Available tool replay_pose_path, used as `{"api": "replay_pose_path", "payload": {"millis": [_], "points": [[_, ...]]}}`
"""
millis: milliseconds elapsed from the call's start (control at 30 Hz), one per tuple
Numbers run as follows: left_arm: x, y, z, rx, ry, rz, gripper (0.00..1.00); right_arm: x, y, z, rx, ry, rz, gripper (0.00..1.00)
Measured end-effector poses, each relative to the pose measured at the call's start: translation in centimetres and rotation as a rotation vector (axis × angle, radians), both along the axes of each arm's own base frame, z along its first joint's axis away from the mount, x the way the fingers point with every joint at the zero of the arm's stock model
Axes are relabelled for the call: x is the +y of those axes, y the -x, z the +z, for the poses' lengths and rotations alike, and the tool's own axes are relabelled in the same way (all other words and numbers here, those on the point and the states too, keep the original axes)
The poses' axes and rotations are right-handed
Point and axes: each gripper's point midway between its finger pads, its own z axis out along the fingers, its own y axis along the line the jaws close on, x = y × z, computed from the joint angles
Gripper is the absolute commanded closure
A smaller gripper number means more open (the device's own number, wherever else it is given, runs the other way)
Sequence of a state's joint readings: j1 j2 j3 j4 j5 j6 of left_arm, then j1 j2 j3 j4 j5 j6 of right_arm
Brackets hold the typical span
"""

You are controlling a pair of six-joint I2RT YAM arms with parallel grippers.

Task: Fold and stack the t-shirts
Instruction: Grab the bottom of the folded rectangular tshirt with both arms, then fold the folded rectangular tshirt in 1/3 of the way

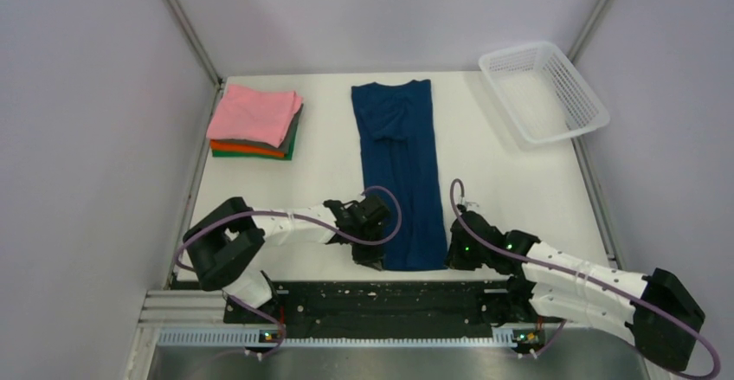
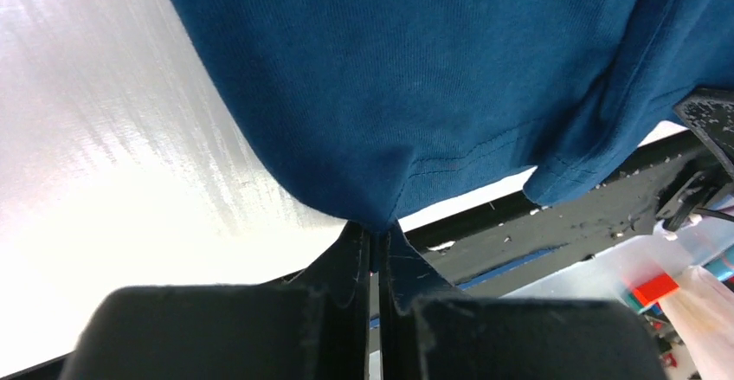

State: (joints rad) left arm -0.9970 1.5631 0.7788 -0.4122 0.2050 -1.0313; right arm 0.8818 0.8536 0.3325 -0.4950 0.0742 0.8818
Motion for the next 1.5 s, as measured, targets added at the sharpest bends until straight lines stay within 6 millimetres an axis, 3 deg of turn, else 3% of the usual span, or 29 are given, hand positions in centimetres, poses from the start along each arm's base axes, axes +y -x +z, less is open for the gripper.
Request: {"api": "replay_pose_path", "payload": {"millis": [200, 367, 600, 767, 900, 1067, 1167, 1333, 1500], "points": [[1.6, 0.3, 0.0, -0.007, -0.045, 0.032, 1.0, 0.0, 0.7, 0.1, 0.019, -0.006, 0.032, 1.0], [3.6, 1.6, 0.0, -0.016, -0.041, 0.046, 1.0, 1.5, 1.9, 1.9, 0.018, -0.133, 0.108, 1.0], [2.7, 2.1, 0.3, -0.017, 0.008, -0.002, 1.0, 2.7, 2.7, 2.4, 0.024, -0.205, 0.186, 1.0], [1.8, 0.6, 1.9, -0.076, 0.022, -0.032, 1.0, 2.8, 1.9, 2.3, 0.014, -0.152, 0.201, 1.0], [0.8, -2.7, 4.4, -0.15, 0.057, -0.032, 1.0, 3.2, -0.6, 3.9, -0.043, -0.121, 0.188, 1.0], [-0.2, -8.9, 6.5, -0.246, 0.071, 0.021, 1.0, 3.6, -6.6, 6.7, -0.188, -0.152, 0.086, 1.0], [0.5, -13.2, 7.0, -0.291, 0.066, 0.09, 1.0, 3.8, -9.6, 7.4, -0.252, -0.153, 0.044, 1.0], [2.0, -18.6, 7.4, -0.339, 0.03, 0.154, 1.0, 3.4, -15.4, 8.6, -0.327, -0.097, -0.022, 1.0], [1.7, -22.8, 8.3, -0.389, 0.024, 0.159, 1.0, 2.6, -20.3, 9.5, -0.39, -0.081, -0.079, 1.0]]}}
